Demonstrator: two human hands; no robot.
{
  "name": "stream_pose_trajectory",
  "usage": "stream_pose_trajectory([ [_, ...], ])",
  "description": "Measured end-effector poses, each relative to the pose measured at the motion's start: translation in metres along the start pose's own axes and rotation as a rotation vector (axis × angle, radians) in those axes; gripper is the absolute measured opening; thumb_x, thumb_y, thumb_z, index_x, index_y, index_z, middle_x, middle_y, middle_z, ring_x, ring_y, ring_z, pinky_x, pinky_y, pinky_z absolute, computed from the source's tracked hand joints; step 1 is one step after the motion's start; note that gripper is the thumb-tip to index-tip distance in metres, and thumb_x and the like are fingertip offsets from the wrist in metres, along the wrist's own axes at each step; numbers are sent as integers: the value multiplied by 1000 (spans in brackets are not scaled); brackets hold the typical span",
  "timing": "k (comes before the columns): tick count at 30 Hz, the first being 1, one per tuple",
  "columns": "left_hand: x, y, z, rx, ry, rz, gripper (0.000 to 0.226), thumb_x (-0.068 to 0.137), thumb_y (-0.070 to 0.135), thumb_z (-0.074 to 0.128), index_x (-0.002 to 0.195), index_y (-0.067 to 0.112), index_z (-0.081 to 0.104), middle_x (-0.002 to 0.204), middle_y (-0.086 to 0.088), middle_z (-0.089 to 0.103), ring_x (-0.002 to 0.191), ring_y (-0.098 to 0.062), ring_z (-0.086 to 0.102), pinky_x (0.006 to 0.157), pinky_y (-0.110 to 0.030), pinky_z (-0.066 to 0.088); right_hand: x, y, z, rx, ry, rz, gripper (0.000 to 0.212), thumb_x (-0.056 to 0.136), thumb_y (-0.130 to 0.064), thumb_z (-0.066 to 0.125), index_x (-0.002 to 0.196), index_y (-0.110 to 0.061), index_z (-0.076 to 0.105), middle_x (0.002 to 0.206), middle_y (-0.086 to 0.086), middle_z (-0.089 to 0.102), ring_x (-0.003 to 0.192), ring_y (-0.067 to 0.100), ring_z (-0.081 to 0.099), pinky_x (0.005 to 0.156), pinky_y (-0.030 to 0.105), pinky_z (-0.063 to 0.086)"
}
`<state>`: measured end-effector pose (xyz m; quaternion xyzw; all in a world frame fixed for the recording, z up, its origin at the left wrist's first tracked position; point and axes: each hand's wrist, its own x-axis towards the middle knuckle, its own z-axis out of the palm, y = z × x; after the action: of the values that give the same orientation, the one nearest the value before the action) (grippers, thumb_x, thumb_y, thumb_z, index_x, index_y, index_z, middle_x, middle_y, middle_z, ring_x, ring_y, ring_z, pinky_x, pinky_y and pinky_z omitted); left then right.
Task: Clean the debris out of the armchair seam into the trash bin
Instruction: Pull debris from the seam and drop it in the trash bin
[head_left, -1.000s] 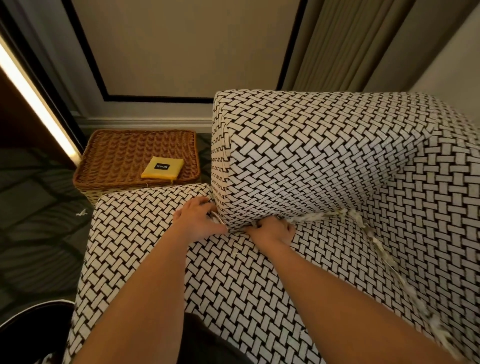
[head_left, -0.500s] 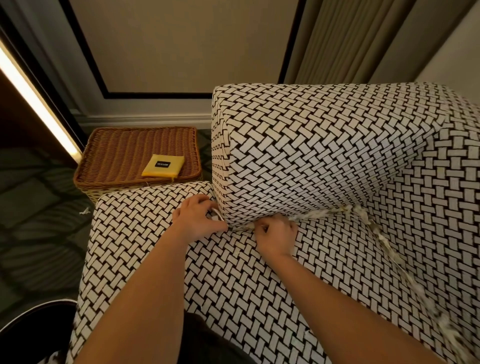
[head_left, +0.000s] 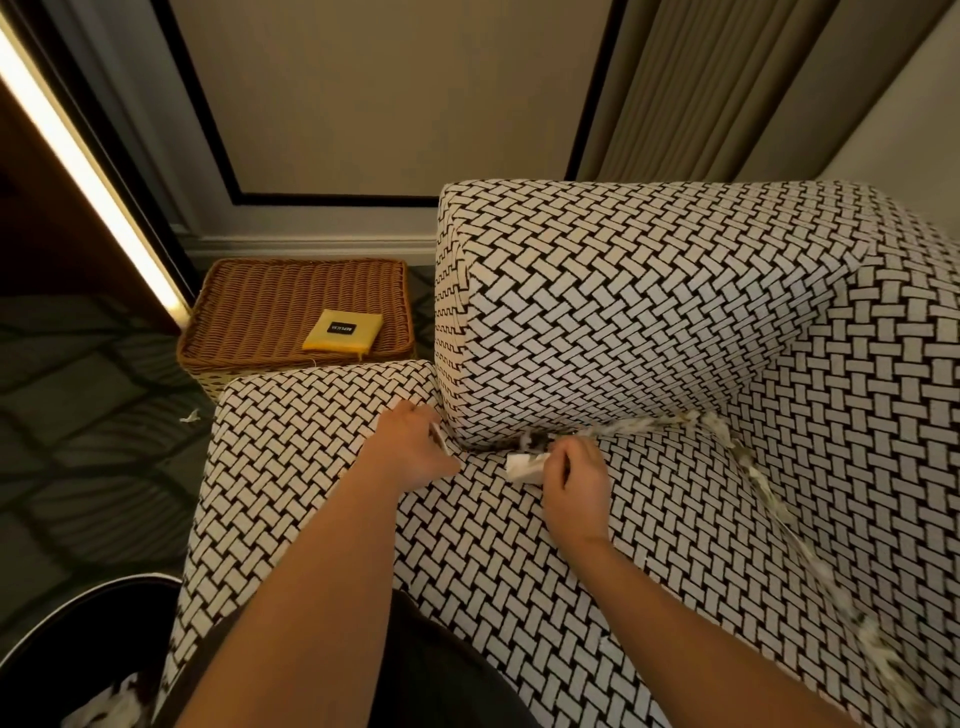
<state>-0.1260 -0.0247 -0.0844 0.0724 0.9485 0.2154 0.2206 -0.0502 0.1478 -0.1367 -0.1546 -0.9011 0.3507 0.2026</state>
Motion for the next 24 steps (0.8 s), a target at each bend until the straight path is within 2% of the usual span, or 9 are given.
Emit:
stream_pose_trajectory([
  [2,-5,3,2,47,-5,-39,65,75,28,68,131,17,38,125,-9,38,119,-28,38,98,-39,42,-3,2,-3,-50,-38,-30,23,89,-2,50,68,-12,48,75,-1,49,75,15,44,66,19,35],
  [5,-11,7,7,41,-19,-95,65,78,23,65,133,16,31,134,-12,31,124,-32,35,100,-43,40,-4,2,-1,-131,-77,-30,19,87,-8,55,71,-14,46,77,-2,48,77,14,42,69,23,37],
  [7,-15,10,10,79,-24,-132,72,80,36,61,139,17,23,143,-13,22,130,-35,29,103,-46,38,-3,1,2,-205,-78,-21,4,89,-15,54,86,-12,53,86,-1,52,84,14,45,74,27,44],
  [10,-20,17,15,198,24,-186,77,85,60,40,144,19,14,150,-11,14,135,-36,23,99,-49,38,0,-2,6,-329,-71,-15,28,92,-30,49,110,-10,57,103,5,59,96,19,52,83,32,47],
  [13,-23,20,18,315,119,-243,68,90,60,26,142,17,16,141,-13,28,118,-32,45,76,-42,48,8,-8,12,-494,-100,67,44,89,-47,47,111,-11,61,110,7,59,101,22,54,82,34,41],
  [16,-19,20,20,305,137,-328,64,90,58,29,136,14,20,120,-14,50,96,-26,57,57,-34,45,18,-19,17,-575,-134,210,48,83,-54,50,104,-14,65,111,5,59,103,22,53,84,33,35],
  [18,-18,20,22,328,127,-357,60,92,54,30,132,10,22,106,-11,58,79,-23,58,50,-32,43,25,-24,20,-596,-169,283,47,81,-52,53,100,-12,65,110,5,59,103,23,53,86,34,34],
  [22,-16,20,28,402,91,-284,43,97,31,34,129,3,31,105,-4,47,57,-16,46,42,-26,34,36,-26,24,-633,-236,326,38,83,-48,54,99,-15,64,104,4,63,98,21,56,84,33,34],
  [24,-12,19,30,373,90,-264,43,96,25,39,131,3,30,98,-2,45,59,-15,45,41,-26,30,40,-26,25,-618,-250,340,29,86,-42,53,99,-18,64,104,3,64,99,20,55,86,34,33],
])
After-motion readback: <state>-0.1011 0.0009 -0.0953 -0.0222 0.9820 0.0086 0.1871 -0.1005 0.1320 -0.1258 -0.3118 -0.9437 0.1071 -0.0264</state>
